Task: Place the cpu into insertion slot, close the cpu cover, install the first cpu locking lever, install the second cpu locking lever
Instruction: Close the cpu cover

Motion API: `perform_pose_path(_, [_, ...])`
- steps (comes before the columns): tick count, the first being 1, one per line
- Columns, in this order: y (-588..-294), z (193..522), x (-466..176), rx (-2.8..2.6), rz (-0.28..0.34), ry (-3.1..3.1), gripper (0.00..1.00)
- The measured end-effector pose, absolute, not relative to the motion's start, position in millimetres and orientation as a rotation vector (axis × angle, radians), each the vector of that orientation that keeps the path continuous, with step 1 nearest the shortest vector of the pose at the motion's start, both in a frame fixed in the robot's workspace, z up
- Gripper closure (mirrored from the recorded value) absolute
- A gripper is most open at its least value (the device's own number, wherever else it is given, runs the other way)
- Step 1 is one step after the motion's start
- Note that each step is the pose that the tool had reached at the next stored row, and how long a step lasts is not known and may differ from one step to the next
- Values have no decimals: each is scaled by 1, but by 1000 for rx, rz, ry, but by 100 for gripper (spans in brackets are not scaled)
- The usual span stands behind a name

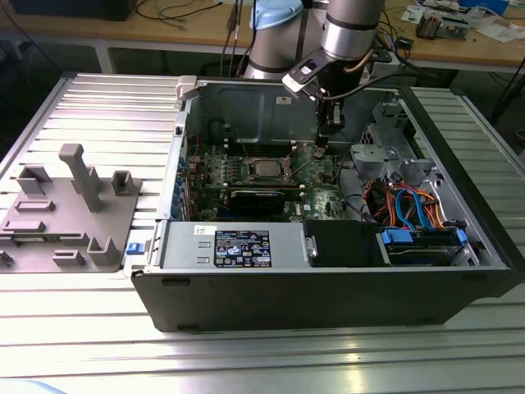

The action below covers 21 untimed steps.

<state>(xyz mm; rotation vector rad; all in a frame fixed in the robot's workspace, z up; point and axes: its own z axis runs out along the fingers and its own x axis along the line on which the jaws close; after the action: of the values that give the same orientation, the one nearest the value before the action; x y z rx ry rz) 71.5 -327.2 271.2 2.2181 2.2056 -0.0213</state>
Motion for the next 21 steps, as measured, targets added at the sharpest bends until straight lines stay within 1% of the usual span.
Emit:
perform_pose_path(2, [-327,270,72,2193,-23,2233,89])
perform_pose_path(7, [-327,268,73,2164,-51,2284,89])
perform_pose_path(21, [-327,260,76,2139,-54,2311,89])
